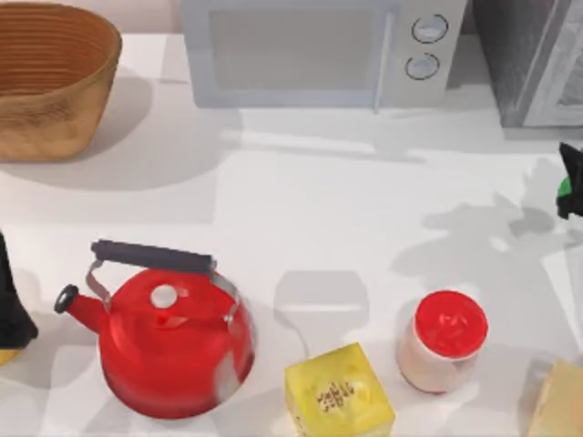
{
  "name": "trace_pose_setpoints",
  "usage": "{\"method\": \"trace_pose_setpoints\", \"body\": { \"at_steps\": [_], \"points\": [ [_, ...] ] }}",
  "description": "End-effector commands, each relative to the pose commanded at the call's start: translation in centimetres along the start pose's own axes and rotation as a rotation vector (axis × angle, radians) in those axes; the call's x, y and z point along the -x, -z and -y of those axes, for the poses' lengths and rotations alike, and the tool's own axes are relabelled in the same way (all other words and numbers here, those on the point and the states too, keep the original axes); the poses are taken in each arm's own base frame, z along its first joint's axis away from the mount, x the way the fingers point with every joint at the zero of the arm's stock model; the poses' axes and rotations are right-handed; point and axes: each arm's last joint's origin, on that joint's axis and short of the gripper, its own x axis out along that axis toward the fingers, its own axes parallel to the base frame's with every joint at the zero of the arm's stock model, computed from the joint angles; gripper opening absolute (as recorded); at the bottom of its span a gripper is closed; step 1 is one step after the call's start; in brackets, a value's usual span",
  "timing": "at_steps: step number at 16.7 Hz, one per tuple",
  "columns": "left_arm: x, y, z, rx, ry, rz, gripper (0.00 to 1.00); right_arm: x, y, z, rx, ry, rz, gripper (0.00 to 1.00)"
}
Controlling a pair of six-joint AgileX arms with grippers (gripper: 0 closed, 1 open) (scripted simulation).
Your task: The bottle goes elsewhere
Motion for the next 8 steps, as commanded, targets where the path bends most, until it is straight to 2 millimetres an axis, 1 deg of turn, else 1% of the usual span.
{"method": "trace_pose_setpoints", "body": {
  "at_steps": [2,4,6,8],
  "points": [
    [0.0,0.0,0.0,0.0,0.0,0.0,1.0,3.0,0.2,2.9,-0.038,0.13,0.003,0.0],
    [0.0,0.0,0.0,0.0,0.0,0.0,1.0,5.8,0.5,4.6,-0.07,0.234,0.003,0.0],
    [0.0,0.0,0.0,0.0,0.0,0.0,1.0,7.7,0.8,5.2,-0.092,0.297,-0.001,0.0],
    [0.0,0.0,0.0,0.0,0.0,0.0,1.0,8.3,1.0,5.3,-0.1,0.315,-0.004,0.0]
  ]
}}
